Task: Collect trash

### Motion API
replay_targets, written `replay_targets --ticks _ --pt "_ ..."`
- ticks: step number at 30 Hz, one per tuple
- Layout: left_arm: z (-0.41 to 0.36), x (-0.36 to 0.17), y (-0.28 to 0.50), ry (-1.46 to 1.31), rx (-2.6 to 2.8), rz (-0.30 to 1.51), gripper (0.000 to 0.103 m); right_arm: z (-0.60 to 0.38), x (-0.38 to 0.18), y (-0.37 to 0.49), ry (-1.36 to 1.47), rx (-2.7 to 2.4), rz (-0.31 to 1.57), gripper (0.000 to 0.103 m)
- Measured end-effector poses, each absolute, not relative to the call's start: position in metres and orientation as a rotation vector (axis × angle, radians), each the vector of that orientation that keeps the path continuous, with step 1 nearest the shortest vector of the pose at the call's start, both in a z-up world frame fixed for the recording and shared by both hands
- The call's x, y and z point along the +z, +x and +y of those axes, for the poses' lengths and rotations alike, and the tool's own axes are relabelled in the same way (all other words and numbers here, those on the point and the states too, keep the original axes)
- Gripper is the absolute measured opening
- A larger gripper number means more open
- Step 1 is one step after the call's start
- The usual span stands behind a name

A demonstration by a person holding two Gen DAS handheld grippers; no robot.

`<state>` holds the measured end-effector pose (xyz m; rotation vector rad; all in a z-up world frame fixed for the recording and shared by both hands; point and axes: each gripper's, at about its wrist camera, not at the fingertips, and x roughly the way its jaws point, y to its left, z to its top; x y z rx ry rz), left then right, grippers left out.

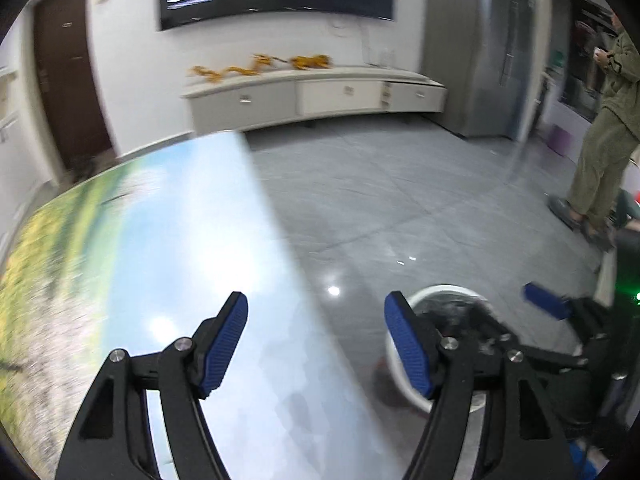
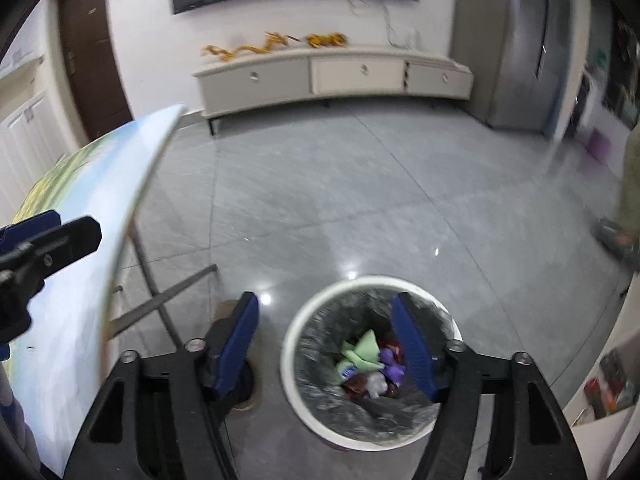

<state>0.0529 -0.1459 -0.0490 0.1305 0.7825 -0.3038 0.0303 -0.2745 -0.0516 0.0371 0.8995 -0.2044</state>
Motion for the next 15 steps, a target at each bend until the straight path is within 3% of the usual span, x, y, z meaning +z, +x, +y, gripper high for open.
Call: replay_targets --ticks 15 --pt "0.008 -0.037 0.005 0.044 0.048 0.674 0.07 -0.148 -0.004 0.005 -0.159 -0.123 0.76 0.074"
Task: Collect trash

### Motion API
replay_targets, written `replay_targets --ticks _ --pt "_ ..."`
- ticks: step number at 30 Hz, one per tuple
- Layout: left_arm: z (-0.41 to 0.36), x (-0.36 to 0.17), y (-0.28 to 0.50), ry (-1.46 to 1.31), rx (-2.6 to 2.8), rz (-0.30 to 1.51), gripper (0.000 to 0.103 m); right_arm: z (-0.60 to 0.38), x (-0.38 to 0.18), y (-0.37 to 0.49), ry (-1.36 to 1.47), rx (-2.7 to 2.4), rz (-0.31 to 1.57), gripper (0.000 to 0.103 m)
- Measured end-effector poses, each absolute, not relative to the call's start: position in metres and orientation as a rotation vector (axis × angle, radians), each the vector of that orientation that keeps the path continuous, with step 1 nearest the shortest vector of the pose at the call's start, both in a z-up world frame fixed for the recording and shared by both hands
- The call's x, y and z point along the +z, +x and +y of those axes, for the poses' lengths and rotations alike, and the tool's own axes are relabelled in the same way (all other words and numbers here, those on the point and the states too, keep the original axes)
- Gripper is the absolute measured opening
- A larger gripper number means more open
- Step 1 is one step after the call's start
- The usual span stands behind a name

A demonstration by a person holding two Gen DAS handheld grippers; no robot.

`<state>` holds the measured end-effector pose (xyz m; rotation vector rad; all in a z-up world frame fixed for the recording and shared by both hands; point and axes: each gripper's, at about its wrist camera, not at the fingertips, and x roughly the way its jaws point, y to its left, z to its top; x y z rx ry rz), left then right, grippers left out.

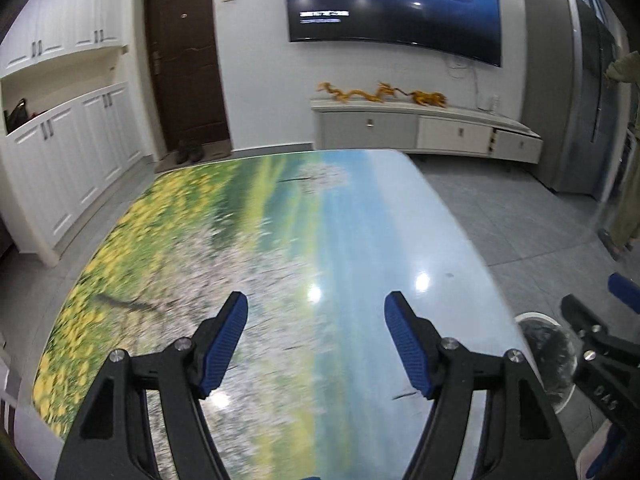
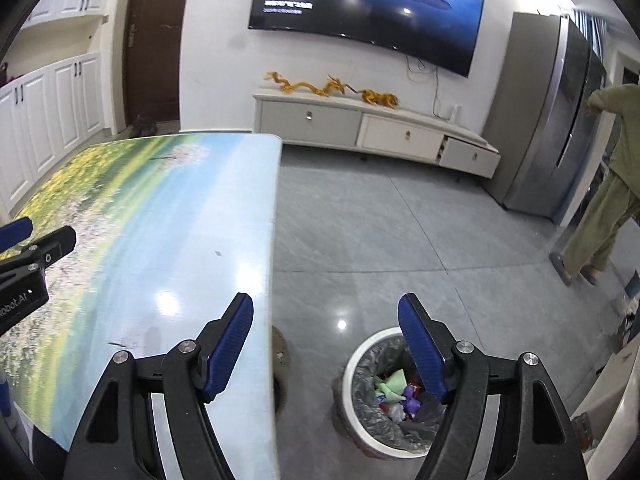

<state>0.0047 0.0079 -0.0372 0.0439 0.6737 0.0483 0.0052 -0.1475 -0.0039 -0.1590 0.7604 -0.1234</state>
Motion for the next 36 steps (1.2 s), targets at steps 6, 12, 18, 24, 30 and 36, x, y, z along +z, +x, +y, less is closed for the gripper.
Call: replay_targets --ticks 6,12,18,24,30,36 --pt "0.024 -0.034 -0.011 0.028 0.088 0.652 0.07 -0.132 0.004 -0.008 -0.162 -0.116 0.724 0.074" --pt "0.014 -0.029 -0.025 0.041 0.081 0.633 0.07 -0.124 0.008 -0.02 -0.172 -0.115 0.702 0.075" --pt "0.014 -0.025 -0.033 0.049 0.098 0.616 0.071 -0.119 0.009 -0.022 -0.183 -0.106 0.696 0.075" --pt "0.026 -0.024 -0.039 0.043 0.137 0.6 0.079 -0.105 0.011 -0.022 -0.206 -0.089 0.685 0.075" --pt "0.041 -0.026 -0.041 0.03 0.178 0.595 0.08 -0.088 0.012 -0.023 -0.222 -0.059 0.67 0.075" --pt "0.048 -0.03 -0.04 0.022 0.201 0.597 0.083 -0.079 0.014 -0.025 -0.226 -0.045 0.656 0.075"
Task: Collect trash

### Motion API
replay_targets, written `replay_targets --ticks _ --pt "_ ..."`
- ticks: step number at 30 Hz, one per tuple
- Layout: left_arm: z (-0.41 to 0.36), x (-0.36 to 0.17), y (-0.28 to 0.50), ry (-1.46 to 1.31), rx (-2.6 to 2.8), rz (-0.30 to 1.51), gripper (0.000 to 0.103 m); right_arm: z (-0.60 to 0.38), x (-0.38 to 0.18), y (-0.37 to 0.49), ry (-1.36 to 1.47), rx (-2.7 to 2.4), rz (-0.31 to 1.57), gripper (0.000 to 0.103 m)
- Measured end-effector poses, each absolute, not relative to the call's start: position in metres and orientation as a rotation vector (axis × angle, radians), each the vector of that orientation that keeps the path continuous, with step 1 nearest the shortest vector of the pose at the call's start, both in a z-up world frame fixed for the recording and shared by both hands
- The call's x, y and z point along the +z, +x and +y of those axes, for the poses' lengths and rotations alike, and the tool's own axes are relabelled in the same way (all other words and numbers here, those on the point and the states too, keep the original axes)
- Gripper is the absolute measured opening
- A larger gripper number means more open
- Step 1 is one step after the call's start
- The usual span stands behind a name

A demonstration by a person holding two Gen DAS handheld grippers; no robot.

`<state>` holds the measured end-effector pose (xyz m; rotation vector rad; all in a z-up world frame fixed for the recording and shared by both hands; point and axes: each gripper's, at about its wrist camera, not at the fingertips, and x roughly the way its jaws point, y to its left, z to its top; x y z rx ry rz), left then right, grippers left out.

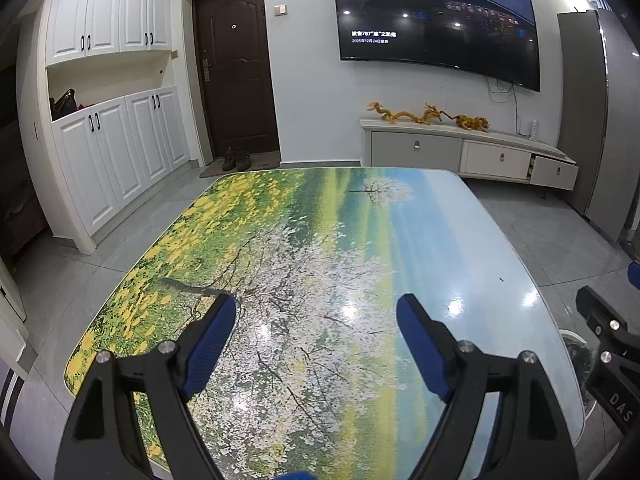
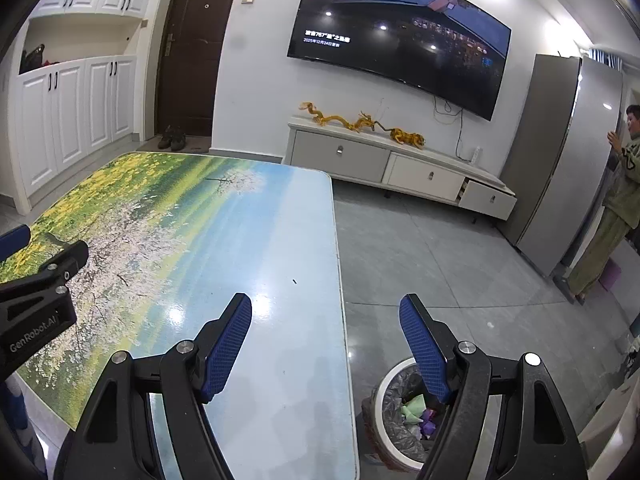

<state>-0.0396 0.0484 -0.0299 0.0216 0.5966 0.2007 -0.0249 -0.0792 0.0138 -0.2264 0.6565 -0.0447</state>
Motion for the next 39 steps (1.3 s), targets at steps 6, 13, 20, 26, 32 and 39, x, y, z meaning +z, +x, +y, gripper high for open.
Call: replay_targets --ticks 6,13,20,26,32,39 --pt "0.046 -0.033 -0.038 0.033 0.195 0.598 0.083 -0.08 0.012 -0.027 -0.221 -0.05 0.655 0.075" --pt "0.036 -0.029 -0.041 0.049 0.178 0.572 0.083 -0.086 0.014 -0.027 -0.201 -0.057 0.644 0.075" --pt "0.023 -0.025 -0.041 0.07 0.155 0.558 0.083 -0.095 0.015 -0.03 -0.18 -0.067 0.623 0.075" --pt "0.013 -0.027 -0.038 0.084 0.134 0.566 0.083 -0.105 0.013 -0.029 -0.168 -0.09 0.626 0.075" --pt "0.008 -0.028 -0.035 0.09 0.119 0.571 0.083 -0.106 0.01 -0.026 -0.169 -0.101 0.622 0.075" --pt "0.004 -0.029 -0.032 0.094 0.1 0.57 0.084 -0.108 0.006 -0.023 -0.165 -0.111 0.632 0.075"
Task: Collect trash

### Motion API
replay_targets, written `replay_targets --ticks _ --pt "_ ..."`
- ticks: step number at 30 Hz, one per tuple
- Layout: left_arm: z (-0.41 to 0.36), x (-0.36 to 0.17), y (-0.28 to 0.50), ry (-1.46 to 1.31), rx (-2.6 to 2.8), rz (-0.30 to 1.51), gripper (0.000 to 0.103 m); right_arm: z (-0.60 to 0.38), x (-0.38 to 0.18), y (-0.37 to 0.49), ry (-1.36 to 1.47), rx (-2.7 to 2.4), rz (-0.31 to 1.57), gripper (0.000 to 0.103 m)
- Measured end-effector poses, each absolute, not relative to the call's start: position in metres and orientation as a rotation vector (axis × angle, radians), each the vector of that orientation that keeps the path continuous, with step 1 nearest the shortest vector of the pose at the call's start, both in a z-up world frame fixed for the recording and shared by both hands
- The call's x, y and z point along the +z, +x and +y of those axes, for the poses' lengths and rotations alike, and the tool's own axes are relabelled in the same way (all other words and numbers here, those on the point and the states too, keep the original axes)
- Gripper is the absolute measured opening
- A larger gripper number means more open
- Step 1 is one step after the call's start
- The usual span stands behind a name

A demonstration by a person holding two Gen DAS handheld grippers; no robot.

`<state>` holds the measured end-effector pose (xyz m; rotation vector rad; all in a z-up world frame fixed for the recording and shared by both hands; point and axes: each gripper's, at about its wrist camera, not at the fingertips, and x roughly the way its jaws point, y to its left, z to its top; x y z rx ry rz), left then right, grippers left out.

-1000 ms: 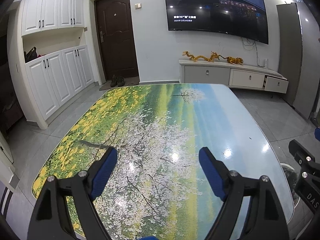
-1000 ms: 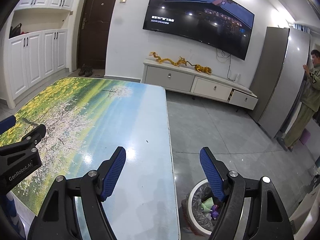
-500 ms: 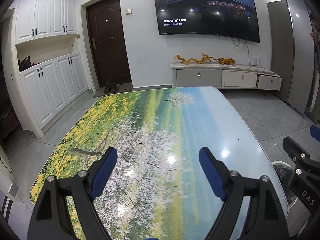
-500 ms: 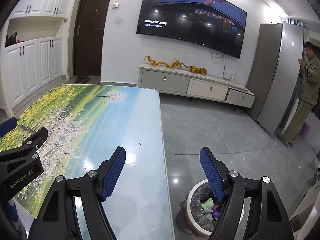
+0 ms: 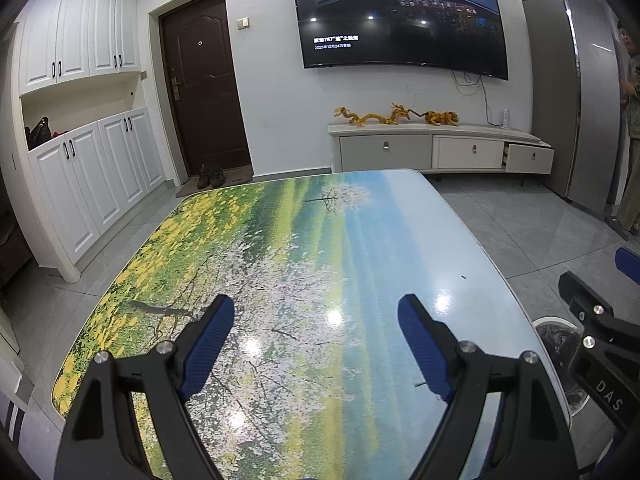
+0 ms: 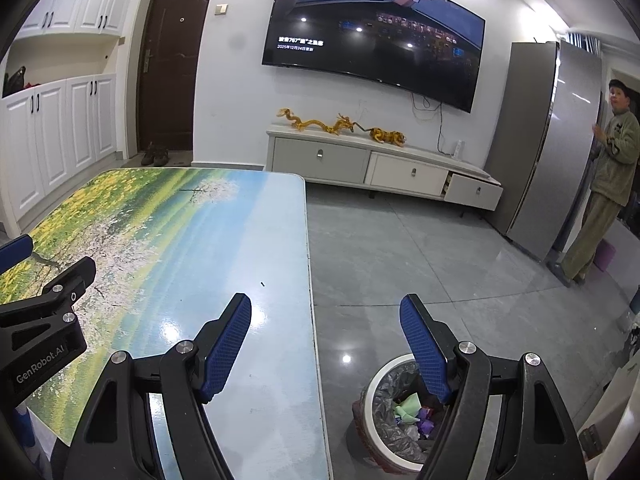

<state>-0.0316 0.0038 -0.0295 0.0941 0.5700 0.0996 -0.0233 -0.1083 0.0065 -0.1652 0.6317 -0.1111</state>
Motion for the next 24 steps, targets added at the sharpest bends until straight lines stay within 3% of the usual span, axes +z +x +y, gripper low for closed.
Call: replay_targets --ticks 24 --pt "-0.01 -0.032 -0.021 0.118 0.044 0.548 0.084 -0.119 0.001 -0.016 -0.169 -0.15 0.652 0.075"
